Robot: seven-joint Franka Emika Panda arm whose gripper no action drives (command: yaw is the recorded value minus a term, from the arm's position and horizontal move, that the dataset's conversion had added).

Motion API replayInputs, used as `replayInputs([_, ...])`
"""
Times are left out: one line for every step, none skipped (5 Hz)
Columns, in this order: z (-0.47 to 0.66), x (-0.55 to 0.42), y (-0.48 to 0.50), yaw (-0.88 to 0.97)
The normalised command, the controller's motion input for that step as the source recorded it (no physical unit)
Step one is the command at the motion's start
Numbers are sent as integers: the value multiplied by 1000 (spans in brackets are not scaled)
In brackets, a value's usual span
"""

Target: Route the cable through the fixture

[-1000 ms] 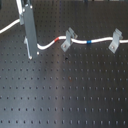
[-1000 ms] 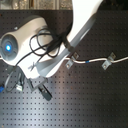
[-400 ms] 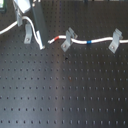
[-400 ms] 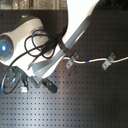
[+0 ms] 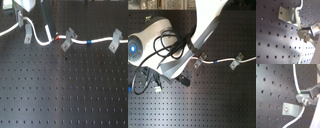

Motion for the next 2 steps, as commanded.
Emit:
replayInputs([148, -194, 92, -154])
replayInputs([136, -366, 60, 0])
